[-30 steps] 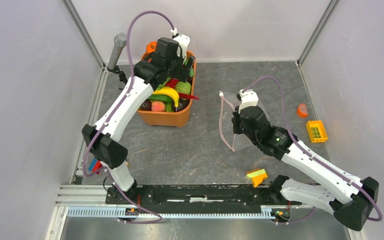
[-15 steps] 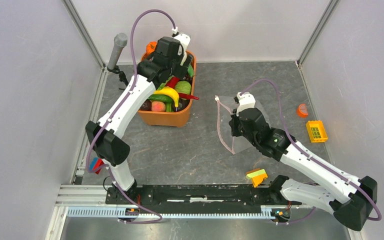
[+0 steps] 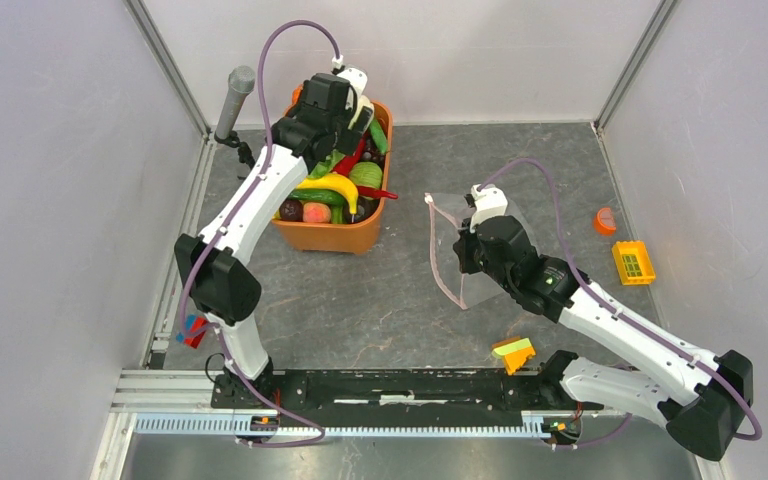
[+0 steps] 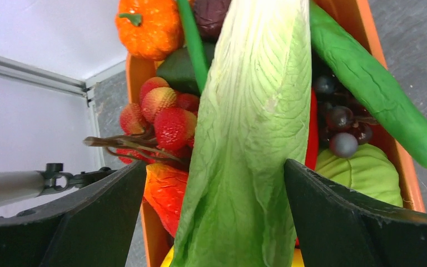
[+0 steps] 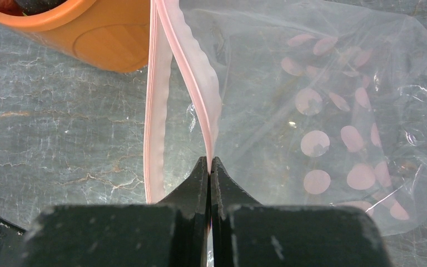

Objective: Place the food in the zip-top bag and seal the zipper
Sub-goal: Pick up the fake vegetable from the bin.

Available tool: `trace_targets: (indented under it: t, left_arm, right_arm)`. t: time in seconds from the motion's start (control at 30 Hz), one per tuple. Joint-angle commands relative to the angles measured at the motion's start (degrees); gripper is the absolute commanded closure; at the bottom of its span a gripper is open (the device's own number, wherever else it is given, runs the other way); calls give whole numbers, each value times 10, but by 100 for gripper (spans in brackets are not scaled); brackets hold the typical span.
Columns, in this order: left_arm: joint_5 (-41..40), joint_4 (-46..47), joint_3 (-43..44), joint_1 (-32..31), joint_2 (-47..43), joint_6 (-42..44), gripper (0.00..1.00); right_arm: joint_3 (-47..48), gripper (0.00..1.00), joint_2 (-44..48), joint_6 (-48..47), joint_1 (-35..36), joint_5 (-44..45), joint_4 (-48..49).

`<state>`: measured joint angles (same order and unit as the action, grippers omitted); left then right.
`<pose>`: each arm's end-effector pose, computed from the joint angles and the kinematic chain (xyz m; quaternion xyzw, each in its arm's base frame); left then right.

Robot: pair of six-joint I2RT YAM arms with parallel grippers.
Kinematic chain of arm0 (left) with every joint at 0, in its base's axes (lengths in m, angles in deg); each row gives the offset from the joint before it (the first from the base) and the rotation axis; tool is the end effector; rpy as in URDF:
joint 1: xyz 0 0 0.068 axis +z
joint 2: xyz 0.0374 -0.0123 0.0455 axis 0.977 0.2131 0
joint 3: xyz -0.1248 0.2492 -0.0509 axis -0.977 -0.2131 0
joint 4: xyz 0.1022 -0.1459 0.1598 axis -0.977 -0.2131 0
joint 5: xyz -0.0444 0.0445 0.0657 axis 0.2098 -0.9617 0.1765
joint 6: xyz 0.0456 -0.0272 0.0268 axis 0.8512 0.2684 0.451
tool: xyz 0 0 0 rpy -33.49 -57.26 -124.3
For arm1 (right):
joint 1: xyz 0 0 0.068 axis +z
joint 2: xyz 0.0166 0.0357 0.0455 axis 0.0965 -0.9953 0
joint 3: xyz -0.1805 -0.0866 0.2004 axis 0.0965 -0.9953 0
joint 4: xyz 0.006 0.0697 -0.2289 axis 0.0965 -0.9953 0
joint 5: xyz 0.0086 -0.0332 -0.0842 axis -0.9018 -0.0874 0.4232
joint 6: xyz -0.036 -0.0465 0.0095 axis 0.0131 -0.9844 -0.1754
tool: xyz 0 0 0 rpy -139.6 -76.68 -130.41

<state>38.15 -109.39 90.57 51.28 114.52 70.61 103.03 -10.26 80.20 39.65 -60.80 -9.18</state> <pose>0.3627 -0.1600 0.3975 0.1838 0.8456 0.1254 0.4852 0.1485 0.1304 0.3076 -0.0801 0.8612 0.1633 0.4747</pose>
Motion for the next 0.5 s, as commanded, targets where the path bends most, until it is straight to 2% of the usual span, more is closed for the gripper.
trace_targets:
  t: [0.0,0.13,0.2,0.3,0.4,0.47]
  left_arm:
    - [39,-40,23,7,14,5,0]
    - [82,-76,37,14,19,-11,0]
    - [91,-84,37,16,19,-16,4]
    - [90,-85,31,23,15,-24,17]
    - [99,-86,31,26,11,-25,36]
    - [110,-81,33,26,3,-25,42]
  right_arm:
    - [-10,100,7,7,-3,0,26]
    - [-12,100,8,8,-3,0,28]
    - [-13,100,7,8,-3,-3,29]
    - [-12,100,7,9,-3,-5,29]
    - [-11,100,8,10,-3,-4,31]
    - [-11,100,10,11,-3,0,30]
